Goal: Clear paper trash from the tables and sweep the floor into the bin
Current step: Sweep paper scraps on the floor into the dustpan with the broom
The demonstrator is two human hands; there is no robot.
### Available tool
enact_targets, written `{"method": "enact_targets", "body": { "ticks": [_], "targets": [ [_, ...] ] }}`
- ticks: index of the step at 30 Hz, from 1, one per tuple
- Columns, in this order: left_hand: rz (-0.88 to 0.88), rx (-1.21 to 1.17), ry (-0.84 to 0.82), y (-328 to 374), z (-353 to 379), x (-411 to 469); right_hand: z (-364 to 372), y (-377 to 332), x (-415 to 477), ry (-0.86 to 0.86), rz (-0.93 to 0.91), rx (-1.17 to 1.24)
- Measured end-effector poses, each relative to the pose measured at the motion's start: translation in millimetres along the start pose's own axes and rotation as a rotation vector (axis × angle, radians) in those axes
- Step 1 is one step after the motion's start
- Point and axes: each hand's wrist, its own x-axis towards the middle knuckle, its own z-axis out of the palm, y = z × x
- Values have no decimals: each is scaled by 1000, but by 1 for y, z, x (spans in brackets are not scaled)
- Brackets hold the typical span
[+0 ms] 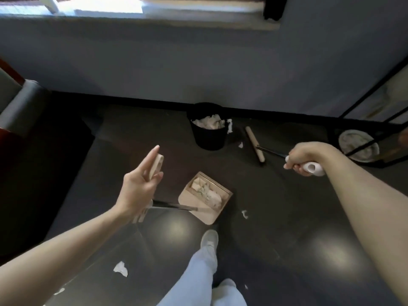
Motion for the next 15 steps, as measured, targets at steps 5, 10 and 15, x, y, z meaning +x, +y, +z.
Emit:
{"method": "enact_targets", "body": {
  "ticks": [5,10,15],
  "targets": [
    [9,4,-19,-13,-3,27,14,-29,47,-40,38,33],
    [21,3,-20,-16,-8,20,42,-4,36,-119,80,83],
    [24,16,4,-18,-17,-22,77,65,-10,-137,77,146]
  ]
}}
